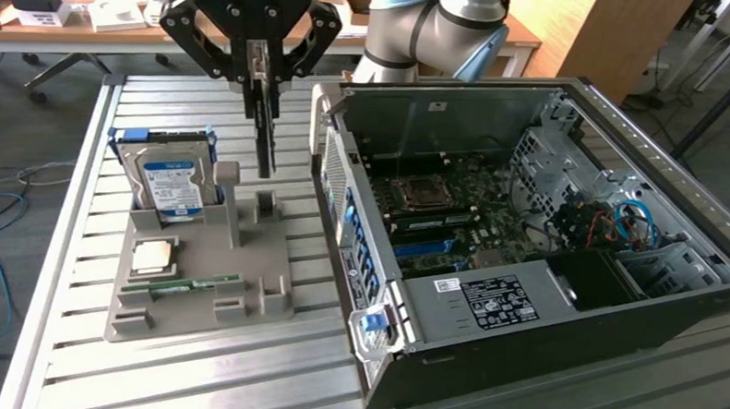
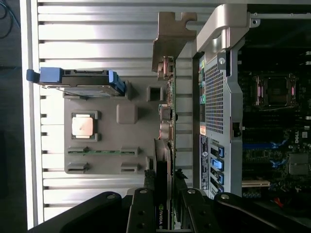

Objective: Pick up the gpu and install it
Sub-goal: 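Pick up the gpu and move the gpu toward the slot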

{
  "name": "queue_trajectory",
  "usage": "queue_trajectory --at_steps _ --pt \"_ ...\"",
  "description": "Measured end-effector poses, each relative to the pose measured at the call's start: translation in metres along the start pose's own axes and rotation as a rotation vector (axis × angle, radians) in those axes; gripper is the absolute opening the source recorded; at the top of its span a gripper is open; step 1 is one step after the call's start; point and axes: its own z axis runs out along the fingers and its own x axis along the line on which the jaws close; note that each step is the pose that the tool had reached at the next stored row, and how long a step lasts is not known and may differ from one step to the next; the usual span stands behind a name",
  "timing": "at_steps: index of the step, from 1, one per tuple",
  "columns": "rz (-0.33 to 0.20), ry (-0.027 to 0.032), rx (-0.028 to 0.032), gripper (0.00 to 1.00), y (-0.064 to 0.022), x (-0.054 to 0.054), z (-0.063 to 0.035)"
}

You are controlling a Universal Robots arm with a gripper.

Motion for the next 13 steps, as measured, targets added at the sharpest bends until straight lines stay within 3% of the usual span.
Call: queue_trajectory --at_steps 13 --pt "0.0 0.0 0.0 0.26 0.0002 -0.0054 0.0001"
